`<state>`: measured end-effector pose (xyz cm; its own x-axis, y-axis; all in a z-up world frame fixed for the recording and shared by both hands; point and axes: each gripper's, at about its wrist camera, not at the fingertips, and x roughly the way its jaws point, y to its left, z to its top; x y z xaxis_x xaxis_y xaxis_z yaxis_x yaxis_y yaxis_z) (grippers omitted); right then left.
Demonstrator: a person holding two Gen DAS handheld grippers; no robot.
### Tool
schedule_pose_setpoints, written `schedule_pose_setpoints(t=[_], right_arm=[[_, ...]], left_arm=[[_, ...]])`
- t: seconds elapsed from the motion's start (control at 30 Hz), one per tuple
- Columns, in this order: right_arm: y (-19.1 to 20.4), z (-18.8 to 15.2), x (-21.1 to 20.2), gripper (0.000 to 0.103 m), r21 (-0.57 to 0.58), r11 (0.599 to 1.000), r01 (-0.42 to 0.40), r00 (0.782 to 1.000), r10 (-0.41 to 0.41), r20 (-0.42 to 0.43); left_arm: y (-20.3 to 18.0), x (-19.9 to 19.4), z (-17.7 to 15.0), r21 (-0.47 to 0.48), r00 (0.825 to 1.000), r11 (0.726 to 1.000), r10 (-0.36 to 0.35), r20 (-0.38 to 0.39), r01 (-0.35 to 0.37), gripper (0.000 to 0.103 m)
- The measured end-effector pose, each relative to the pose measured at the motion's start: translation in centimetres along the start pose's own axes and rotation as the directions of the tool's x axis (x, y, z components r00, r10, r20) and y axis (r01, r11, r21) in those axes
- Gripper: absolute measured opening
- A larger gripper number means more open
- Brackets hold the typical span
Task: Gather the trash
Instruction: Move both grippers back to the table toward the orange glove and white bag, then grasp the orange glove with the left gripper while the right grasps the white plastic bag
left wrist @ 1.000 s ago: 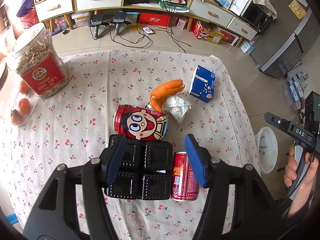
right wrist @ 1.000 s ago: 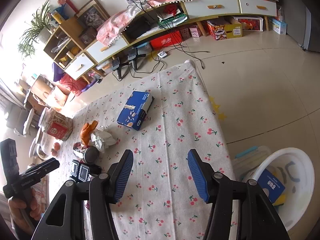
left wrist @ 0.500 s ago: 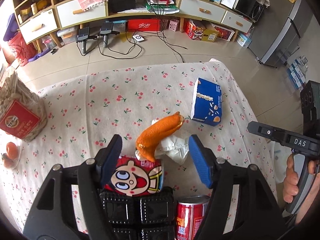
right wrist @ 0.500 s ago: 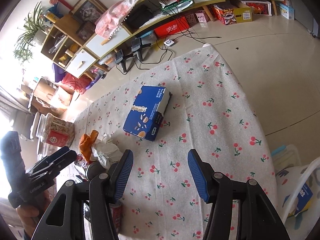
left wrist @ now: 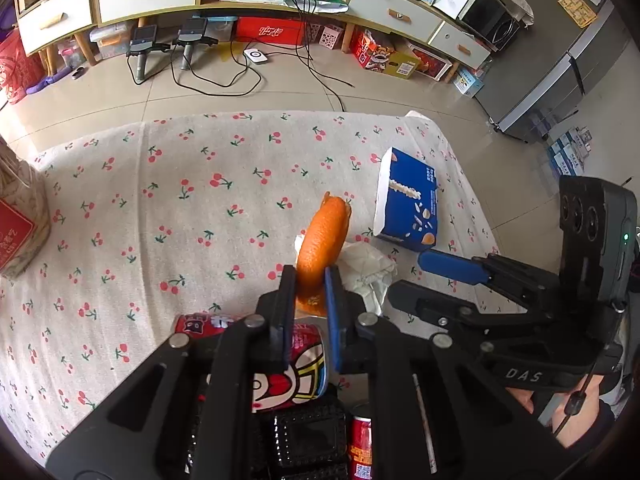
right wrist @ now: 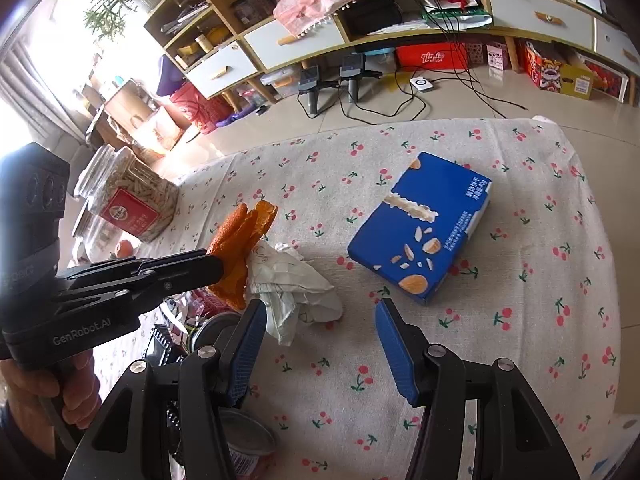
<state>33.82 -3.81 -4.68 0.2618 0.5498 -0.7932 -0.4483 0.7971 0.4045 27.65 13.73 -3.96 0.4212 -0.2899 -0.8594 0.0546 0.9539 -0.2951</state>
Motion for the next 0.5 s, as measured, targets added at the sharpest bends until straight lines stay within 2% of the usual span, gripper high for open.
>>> schedule_pose_setpoints(t=[0.23,0.3,0.33,0.5], right_arm=[[2.0,0.3,2.9,0.057,-0.067,0.998,-0.004,1.0,0.003,-0.013],[2.1,0.1,3.6,0.049,-0.071,0.997,-0.014,1.0,0.012,-0.019],[2.1,0.1,3.9,0.041,-0.071,0.997,-0.023,0.999,0.022,-0.027],[2.0,0.2,3.4,0.034,-0.074,0.997,-0.029,0.999,0.026,-0.036]], left_arm=[[0.7,0.0,0.3,-0.03,1.0,0.999,-0.027,0.003,0.027,0.015],[0.9,-0.2,0.4,-0.036,1.0,0.999,-0.029,0.007,0.029,0.015],[1.0,-0.4,0.4,-0.041,0.999,0.999,-0.03,0.011,0.031,0.015],[1.7,-1.9,0.8,-0.06,0.997,0.997,-0.048,0.053,0.051,0.015]])
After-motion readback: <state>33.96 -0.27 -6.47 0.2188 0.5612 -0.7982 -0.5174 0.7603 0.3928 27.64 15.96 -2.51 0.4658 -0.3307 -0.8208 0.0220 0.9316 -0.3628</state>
